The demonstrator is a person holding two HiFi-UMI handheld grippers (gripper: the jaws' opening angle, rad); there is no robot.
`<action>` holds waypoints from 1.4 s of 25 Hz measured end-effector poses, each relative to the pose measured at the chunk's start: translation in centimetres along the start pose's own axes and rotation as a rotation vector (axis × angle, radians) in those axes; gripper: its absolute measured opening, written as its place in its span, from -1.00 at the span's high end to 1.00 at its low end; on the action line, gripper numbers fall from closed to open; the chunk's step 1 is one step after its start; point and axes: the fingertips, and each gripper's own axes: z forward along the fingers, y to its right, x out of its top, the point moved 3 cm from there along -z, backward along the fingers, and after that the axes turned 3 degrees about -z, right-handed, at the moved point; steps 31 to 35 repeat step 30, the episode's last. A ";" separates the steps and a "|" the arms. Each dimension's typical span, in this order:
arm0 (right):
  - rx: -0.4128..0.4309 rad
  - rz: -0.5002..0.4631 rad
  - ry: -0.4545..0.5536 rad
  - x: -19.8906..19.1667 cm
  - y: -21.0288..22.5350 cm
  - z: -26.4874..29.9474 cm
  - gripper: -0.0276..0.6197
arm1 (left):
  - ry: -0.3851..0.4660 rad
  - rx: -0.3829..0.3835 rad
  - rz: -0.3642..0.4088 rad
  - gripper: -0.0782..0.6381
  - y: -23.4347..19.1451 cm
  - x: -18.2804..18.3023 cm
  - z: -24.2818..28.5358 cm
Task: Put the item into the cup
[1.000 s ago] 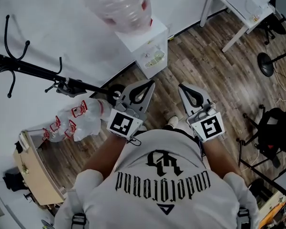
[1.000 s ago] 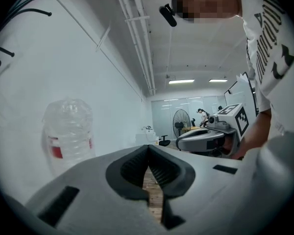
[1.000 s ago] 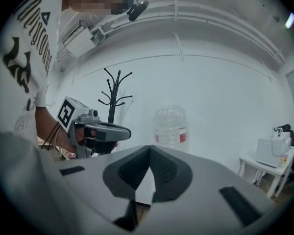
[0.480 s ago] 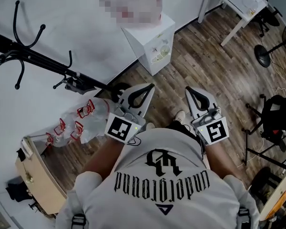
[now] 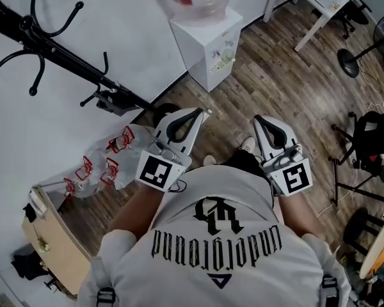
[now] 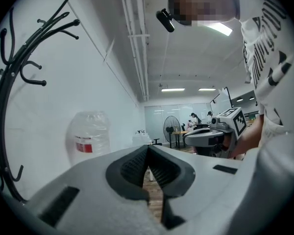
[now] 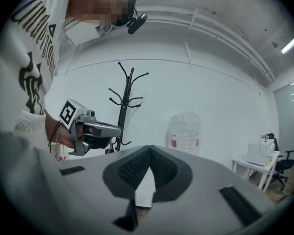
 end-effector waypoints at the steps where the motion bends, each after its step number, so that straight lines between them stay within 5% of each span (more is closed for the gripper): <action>1: 0.000 -0.005 -0.002 0.2 -0.6 -0.1 0.90 | 0.003 0.000 -0.004 0.76 -0.1 0.0 -0.6; 9: 0.000 -0.046 0.072 1.9 -3.1 -0.1 0.90 | 0.018 0.003 -0.007 0.76 -0.9 -0.3 -3.6; 17: -0.001 -0.034 -0.006 1.3 -4.1 -0.1 0.90 | 0.025 0.003 -0.014 0.76 -0.9 -0.4 -4.6; 35: -0.007 -0.051 0.002 1.5 -3.8 0.4 0.90 | 0.045 0.007 -0.007 0.76 -1.6 0.2 -4.7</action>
